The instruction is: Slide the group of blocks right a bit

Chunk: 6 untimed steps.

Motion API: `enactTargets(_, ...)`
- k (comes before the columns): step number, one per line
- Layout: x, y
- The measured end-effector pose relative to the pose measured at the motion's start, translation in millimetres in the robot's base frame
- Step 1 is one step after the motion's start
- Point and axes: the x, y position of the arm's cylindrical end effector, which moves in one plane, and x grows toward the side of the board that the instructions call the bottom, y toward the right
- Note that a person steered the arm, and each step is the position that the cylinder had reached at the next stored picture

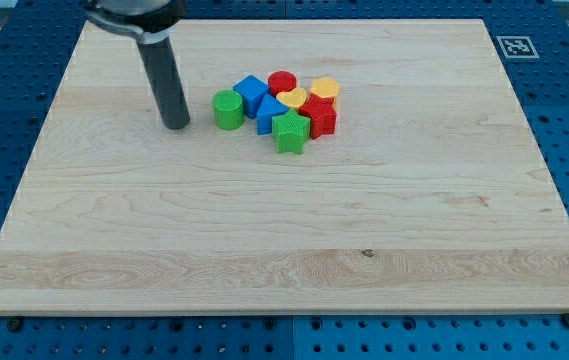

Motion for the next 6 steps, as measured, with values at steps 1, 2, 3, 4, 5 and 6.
enactTargets(1, -12.1, 11.6)
enactTargets(2, -6.9, 31.0)
enactTargets(3, -4.7, 30.4)
enactTargets(4, 5.9, 26.0)
enactTargets(5, 15.1, 26.0)
enactTargets(6, 7.9, 31.5)
